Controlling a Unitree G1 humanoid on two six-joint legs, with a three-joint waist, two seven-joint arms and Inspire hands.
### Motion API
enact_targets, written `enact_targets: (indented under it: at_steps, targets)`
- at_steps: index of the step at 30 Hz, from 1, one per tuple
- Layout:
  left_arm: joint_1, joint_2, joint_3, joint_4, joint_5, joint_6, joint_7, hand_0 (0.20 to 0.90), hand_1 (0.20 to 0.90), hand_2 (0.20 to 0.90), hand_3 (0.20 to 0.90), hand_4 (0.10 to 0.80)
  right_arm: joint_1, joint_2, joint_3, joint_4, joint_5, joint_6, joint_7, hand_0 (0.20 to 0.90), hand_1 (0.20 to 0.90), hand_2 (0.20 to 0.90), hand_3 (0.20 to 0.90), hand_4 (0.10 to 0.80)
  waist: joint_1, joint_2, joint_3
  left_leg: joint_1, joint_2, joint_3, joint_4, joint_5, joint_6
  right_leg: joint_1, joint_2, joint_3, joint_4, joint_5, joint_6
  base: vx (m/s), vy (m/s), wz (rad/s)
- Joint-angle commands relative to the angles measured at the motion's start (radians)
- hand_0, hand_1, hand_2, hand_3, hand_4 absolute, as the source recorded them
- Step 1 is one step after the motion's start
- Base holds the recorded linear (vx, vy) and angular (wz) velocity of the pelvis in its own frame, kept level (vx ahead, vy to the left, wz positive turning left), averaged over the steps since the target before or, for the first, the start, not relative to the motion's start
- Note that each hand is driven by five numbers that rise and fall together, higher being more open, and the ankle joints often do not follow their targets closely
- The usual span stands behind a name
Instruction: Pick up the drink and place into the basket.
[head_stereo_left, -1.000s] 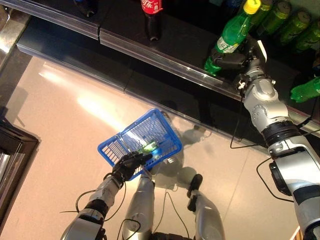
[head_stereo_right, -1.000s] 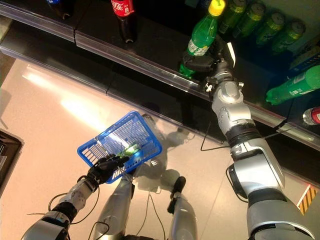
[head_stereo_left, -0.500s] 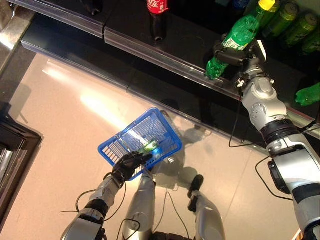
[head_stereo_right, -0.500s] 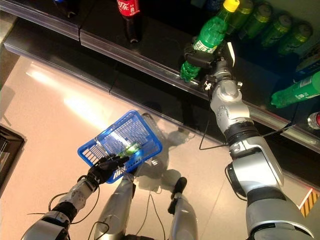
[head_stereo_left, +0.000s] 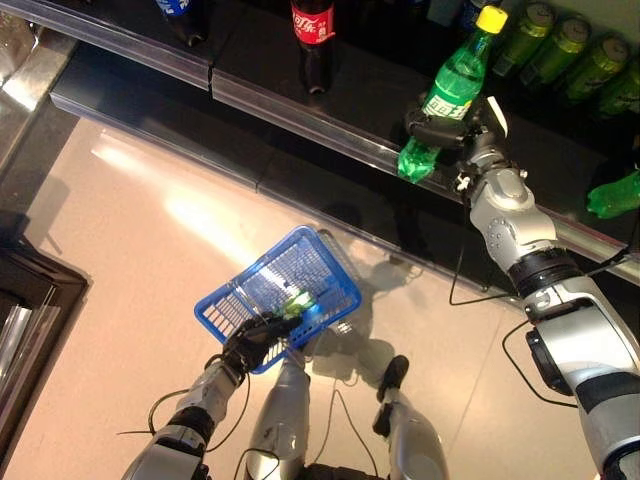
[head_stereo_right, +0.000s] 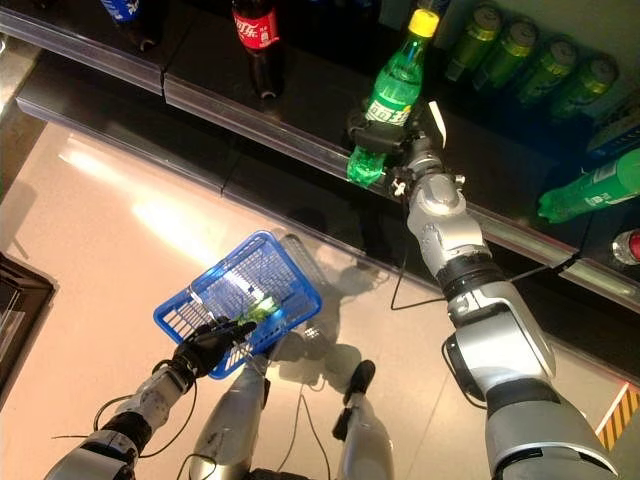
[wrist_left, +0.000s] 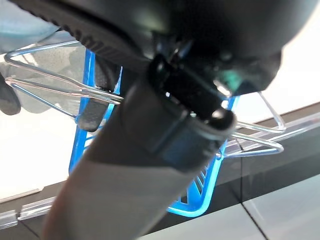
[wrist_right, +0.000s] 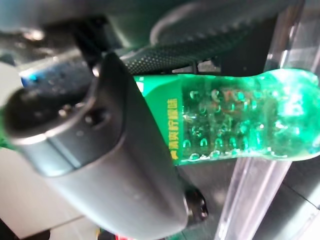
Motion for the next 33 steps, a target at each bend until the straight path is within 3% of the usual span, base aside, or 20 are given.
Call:
enact_targets:
  at_steps: [1, 21, 33]
  targets:
    - [0.133, 0.053, -0.056, -0.063, 0.000, -0.034, -0.045, 0.300, 0.300, 0.300, 0.200, 0.100, -0.025, -0.068, -0.051, -0.222, -0.026, -0.127, 0.018, 0.300, 0.300, 0.300, 0.200, 0.100, 0.000, -0.004, -0.189, 0.103, 0.005, 0.071, -0.076, -0.049, 0.017, 0.006, -0.007, -0.021, 0.047, -0.036, 0.011, 0.054, -0.026, 0.09]
    - [0.203, 0.021, 0.023, -0.228, -0.085, -0.023, -0.047, 0.300, 0.300, 0.300, 0.200, 0.100, 0.246, -0.023, -0.100, -0.486, -0.070, -0.093, 0.058, 0.300, 0.300, 0.300, 0.200, 0.100, 0.016, -0.030, -0.354, 0.237, 0.021, 0.065, -0.140, -0.045, 0.007, 0.187, 0.014, -0.060, -0.028, -0.049, 0.010, 0.042, -0.009, 0.04]
    - [0.229, 0.025, 0.029, -0.457, -0.171, -0.035, -0.134, 0.300, 0.300, 0.300, 0.200, 0.100, 0.335, 0.013, -0.082, -0.597, -0.102, -0.118, 0.077, 0.300, 0.300, 0.300, 0.200, 0.100, 0.063, -0.051, -0.367, 0.242, 0.019, 0.022, -0.140, -0.040, -0.001, 0.242, 0.026, -0.109, -0.043, -0.061, 0.004, -0.011, -0.024, 0.09]
